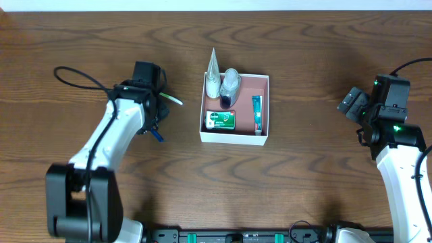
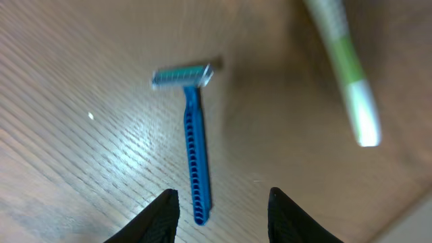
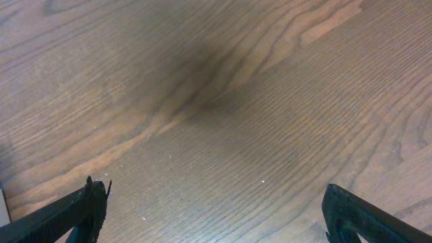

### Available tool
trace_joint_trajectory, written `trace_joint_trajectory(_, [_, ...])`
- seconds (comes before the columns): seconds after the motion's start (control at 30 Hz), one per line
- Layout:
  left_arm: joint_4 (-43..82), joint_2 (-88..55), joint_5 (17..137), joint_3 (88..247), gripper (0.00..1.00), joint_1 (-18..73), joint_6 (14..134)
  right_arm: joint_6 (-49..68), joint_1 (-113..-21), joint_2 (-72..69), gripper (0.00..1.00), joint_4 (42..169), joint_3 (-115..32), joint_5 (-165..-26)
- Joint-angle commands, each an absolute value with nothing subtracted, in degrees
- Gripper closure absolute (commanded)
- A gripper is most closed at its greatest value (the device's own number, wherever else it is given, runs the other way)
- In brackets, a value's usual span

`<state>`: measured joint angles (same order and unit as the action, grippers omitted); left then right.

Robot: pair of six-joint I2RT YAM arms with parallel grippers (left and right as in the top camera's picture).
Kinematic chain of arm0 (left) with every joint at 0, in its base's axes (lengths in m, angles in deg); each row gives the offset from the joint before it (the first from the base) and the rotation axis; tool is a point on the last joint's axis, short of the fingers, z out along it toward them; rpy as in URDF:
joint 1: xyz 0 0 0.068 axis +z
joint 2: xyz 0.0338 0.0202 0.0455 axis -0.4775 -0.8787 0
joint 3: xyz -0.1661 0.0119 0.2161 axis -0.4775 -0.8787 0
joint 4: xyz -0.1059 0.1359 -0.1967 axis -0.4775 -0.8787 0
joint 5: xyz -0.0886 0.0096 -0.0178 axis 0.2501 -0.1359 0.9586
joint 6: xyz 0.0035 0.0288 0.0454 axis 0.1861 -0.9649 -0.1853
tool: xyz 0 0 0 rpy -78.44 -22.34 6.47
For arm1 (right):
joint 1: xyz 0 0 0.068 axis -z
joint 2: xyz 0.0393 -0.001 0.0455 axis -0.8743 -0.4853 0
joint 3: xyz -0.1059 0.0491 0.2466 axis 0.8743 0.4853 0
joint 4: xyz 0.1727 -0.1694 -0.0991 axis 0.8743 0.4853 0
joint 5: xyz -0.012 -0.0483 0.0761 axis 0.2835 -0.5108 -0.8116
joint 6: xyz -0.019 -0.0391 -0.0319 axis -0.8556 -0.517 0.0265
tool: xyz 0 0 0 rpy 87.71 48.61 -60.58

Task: Pack container
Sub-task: 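Move the left gripper back over the blue razor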

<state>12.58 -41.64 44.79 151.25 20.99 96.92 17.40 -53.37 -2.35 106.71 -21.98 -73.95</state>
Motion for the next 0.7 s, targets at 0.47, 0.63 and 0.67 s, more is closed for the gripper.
trace_joint_trajectory(0.47, [11.77,-48.94,51.92,149.54,0.56,24.6,96.62,18.1,-53.06,-2.42,0.01,106.77,-22.16,-73.75])
trace_joint_trajectory(0.63, [13.85,-49.16,51.96,147.1,0.56,24.71,96.64,18.08,-53.04,-2.42,0.01,106.77,-22.16,-73.75])
trace_joint_trajectory(0.67, [14.13,-49.23,51.94,146.7,0.56,24.71,96.64,18.1,-53.04,-2.42,0.01,106.77,-22.16,-73.75])
